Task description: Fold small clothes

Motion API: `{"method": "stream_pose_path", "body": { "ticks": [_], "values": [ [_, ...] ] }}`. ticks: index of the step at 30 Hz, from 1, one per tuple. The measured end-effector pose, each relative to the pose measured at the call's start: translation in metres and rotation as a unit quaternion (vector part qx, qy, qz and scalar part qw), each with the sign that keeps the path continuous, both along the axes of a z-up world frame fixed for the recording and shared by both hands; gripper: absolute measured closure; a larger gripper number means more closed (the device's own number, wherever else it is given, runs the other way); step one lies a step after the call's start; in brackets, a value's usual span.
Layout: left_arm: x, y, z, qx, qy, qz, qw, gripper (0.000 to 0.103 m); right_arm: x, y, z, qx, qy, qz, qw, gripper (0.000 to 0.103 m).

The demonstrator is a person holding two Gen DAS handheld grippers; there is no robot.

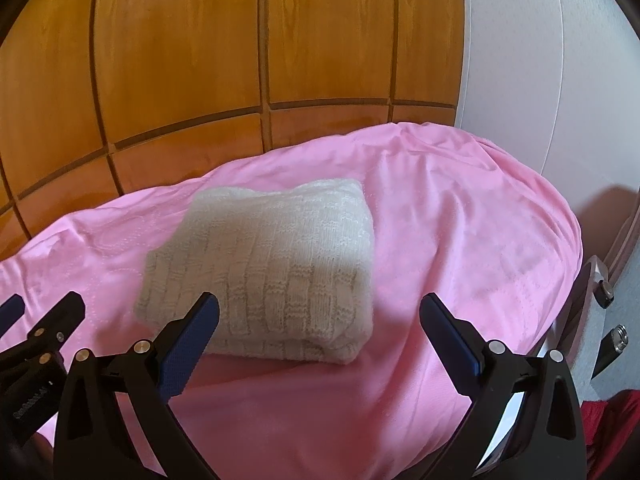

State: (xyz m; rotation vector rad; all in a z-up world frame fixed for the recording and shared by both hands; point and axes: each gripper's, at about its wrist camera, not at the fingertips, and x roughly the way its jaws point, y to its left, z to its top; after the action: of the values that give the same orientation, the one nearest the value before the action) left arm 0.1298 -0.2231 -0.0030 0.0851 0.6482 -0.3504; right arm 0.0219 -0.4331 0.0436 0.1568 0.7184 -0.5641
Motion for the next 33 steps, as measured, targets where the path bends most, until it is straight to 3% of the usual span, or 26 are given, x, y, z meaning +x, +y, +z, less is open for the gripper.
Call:
{"method": "stream_pose_path", "body": {
  "ticks": [24,29,33],
  "values": [
    [-0.001,0.004,0.000,-0.015,0.004,-0.011,0.9998,0.002,0.003,0.006,-0.009,0.008,0.009,0.006,1.000,0.004],
    [0.006,0.005,-0.008,-0.011,0.026,-0.005,0.9996,0.002,0.004,0.000,-0.010,0.015,0.009,0.005,1.000,0.004],
    [0.015,0.012,-0.021,-0.003,0.048,0.013,0.9988,0.002,0.005,-0.036,-0.001,0.019,-0.013,-0.026,0.999,0.004]
  ]
}}
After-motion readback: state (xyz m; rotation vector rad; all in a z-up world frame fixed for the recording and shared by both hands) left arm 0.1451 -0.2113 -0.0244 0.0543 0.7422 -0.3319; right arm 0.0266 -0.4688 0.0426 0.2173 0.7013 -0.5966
